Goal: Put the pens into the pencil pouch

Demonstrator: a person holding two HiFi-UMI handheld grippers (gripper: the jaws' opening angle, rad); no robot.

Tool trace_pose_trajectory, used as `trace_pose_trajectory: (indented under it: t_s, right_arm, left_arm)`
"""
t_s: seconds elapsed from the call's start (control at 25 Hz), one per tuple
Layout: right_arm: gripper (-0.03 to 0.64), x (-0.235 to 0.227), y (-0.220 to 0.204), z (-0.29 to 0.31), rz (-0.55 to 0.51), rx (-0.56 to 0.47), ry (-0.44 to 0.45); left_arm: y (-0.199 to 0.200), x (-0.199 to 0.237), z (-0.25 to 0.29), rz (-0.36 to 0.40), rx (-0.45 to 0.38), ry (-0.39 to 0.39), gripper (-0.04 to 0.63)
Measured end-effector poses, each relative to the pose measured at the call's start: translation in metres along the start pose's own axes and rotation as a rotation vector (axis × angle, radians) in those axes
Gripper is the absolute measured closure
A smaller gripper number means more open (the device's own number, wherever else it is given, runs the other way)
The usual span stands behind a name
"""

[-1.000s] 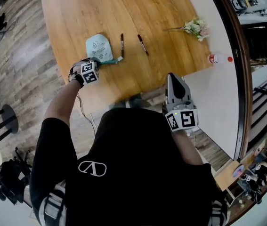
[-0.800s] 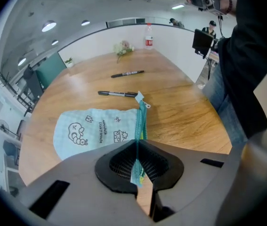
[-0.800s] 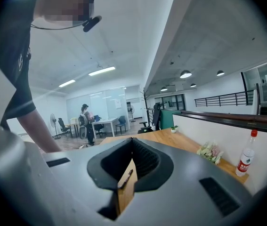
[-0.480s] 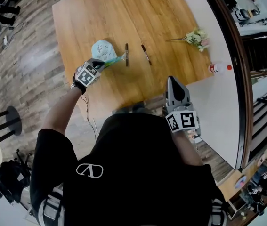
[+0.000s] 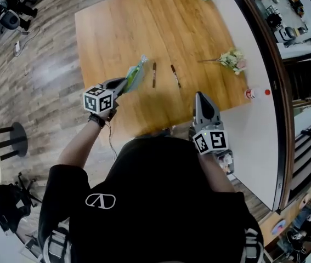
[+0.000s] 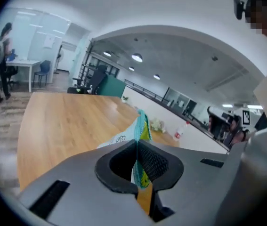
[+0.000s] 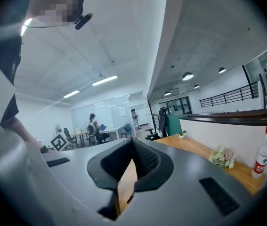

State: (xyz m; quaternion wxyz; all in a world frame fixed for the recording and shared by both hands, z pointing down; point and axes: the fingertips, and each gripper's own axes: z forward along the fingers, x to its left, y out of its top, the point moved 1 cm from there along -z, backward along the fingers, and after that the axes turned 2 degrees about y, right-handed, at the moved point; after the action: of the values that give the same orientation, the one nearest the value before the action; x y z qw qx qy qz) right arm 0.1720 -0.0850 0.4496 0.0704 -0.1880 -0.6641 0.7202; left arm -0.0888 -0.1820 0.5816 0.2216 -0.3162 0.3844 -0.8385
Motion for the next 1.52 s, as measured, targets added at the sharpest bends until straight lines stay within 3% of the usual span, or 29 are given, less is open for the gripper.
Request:
trace_pose_trajectory:
  t_s: [0.16, 0.32, 0.64, 0.76, 0.8, 0.84, 1.0, 1.28, 1.4, 1.52]
  right_arm:
    - [0.618, 0.003, 0.002, 0.004, 0.001, -0.011, 0.01]
    - [0.618, 0.006, 0.004, 0.008, -0.001, -0.016, 0.016]
    - [0.618, 0.017, 0.011, 0.017, -0.037, -0.028, 0.046]
    - [0.617, 0.022, 0.025, 0.017, -0.111, -0.088, 0.03]
    - [0.467, 0.023, 0.034, 0.017, -0.153, -0.136, 0.005]
    - [0.179, 0.022, 0.044, 0.017, -0.193, -0.185, -0.022]
    - [0.167, 0.022, 0.061, 0.023, -0.257, -0.232, -0.046]
    - [0.17, 0.009, 0.047, 0.054, -0.275, -0.115, -0.047]
    - [0.176, -0.006, 0.022, 0.086, -0.271, -0.004, -0.052]
    - [0.215, -0.03, -0.024, 0.124, -0.271, 0.181, -0.051]
  left_arm:
    - [0.014, -0.022, -0.02, -0.131, -0.141, 0.023, 0.58]
    - [0.02, -0.038, -0.037, -0.21, -0.246, 0.048, 0.58]
    - [0.032, -0.052, -0.05, -0.263, -0.34, 0.046, 0.58]
    - [0.035, -0.055, -0.052, -0.263, -0.35, 0.042, 0.58]
    - [0.035, -0.055, -0.052, -0.265, -0.352, 0.041, 0.58]
    - [0.036, -0.056, -0.052, -0.266, -0.355, 0.04, 0.58]
    - [0.036, -0.058, -0.052, -0.27, -0.362, 0.041, 0.58]
    - [0.035, -0.059, -0.055, -0.284, -0.364, 0.04, 0.58]
    - [0.034, -0.062, -0.056, -0.293, -0.363, 0.039, 0.58]
    - [0.03, -0.068, -0.054, -0.301, -0.355, 0.037, 0.58]
